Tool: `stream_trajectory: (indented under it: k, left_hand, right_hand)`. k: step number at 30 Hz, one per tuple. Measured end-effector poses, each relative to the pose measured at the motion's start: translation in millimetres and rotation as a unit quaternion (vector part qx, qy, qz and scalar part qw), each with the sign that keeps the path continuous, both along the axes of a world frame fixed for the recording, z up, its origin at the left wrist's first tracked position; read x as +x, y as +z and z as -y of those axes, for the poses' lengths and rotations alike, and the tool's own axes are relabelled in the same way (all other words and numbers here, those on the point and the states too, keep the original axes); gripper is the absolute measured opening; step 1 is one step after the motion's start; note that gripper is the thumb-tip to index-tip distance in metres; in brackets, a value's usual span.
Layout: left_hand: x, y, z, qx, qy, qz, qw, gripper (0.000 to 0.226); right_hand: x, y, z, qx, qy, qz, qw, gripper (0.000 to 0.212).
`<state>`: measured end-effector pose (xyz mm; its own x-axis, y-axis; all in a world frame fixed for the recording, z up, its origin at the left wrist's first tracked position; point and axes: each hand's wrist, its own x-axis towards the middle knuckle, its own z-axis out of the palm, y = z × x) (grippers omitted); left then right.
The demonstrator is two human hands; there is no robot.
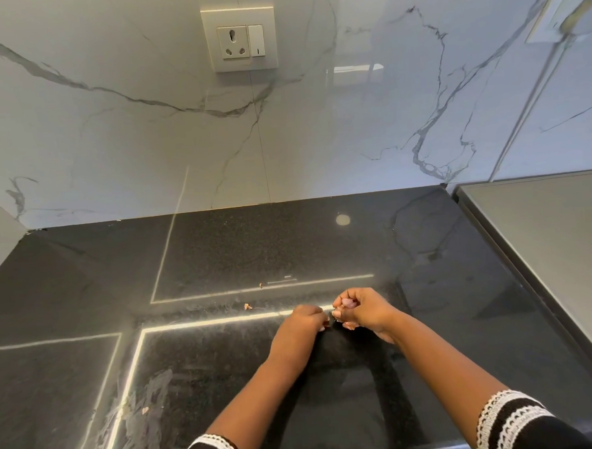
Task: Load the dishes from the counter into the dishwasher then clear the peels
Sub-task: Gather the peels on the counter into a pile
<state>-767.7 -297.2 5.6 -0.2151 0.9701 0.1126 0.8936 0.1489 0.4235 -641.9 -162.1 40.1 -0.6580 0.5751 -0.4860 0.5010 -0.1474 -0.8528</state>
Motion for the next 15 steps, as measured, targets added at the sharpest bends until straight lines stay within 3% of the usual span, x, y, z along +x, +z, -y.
stream_trajectory:
  k: [5, 7, 9, 12, 15]
  left_hand:
    - [16, 0, -6, -0.016, -0.008, -0.150, 0.988, 0.034]
    - [18, -1, -11, -0.018, -0.008, -0.165, 0.986, 0.032]
    - [15, 5, -9, -0.020, 0.006, -0.141, 0.990, 0.028]
    - [-14, 12, 3, 0.034, 0.093, -0.003, 0.995, 0.008]
    - [-62, 14, 31, 0.094, 0.241, 0.080, 0.963, 0.021]
  right_hand:
    - [-1, -3, 0, 0.002, -0.004, 0.002, 1.000, 0.012]
    - [-2, -3, 0, 0.010, -0.003, 0.005, 1.000, 0.012]
    - [-4, -4, -1, 0.014, 0.002, 0.005, 1.000, 0.011]
    - [-4, -3, -3, 0.011, 0.013, 0.010, 1.000, 0.014]
    - [-5, -3, -5, 0.016, 0.024, 0.017, 0.999, 0.015]
